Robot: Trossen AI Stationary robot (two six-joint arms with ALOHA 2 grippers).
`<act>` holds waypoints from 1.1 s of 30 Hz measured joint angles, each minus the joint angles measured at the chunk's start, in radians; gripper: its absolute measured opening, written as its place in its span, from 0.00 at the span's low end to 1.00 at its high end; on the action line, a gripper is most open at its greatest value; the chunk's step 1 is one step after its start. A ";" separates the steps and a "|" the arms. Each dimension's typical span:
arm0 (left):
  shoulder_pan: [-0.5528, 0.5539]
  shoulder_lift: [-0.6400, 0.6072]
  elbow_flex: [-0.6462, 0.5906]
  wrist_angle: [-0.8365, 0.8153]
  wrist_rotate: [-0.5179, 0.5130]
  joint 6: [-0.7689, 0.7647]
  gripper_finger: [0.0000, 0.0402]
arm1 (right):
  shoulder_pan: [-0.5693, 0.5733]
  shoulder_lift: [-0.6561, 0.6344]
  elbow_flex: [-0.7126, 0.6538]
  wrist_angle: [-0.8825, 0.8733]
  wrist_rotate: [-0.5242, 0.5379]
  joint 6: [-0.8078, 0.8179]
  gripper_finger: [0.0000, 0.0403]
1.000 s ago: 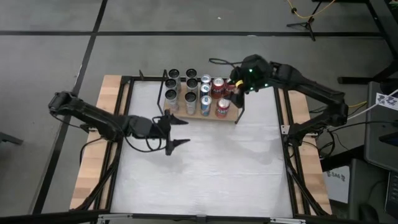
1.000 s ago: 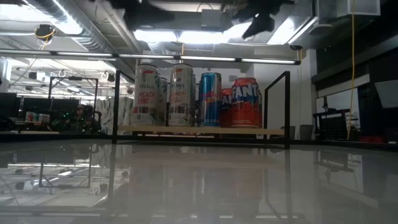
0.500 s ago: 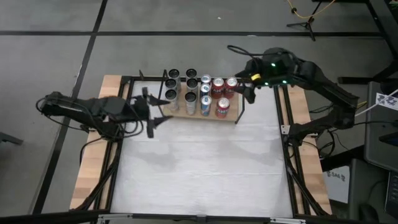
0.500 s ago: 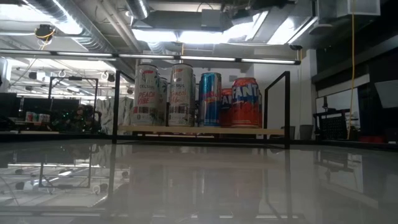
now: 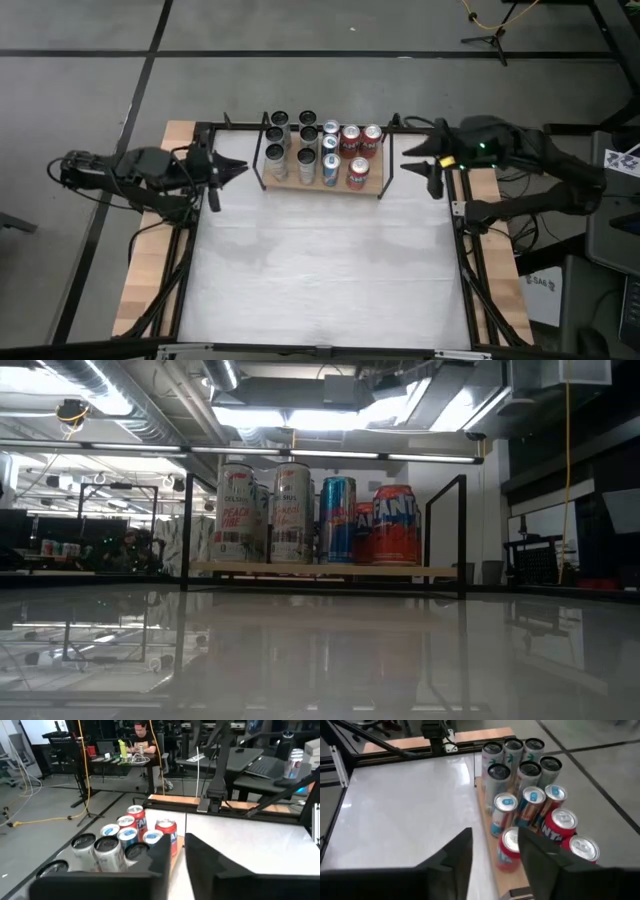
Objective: Place canned beverage on shelf
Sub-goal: Return to Home Position
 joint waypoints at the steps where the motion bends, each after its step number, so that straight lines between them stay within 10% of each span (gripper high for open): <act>1: 0.000 -0.012 -0.011 -0.005 0.000 0.000 0.10 | 0.004 -0.031 -0.035 0.017 0.000 0.003 0.35; 33: 0.001 -0.569 -0.739 0.378 -0.002 -0.010 0.00 | 0.007 -0.917 -1.010 0.564 -0.091 0.115 0.00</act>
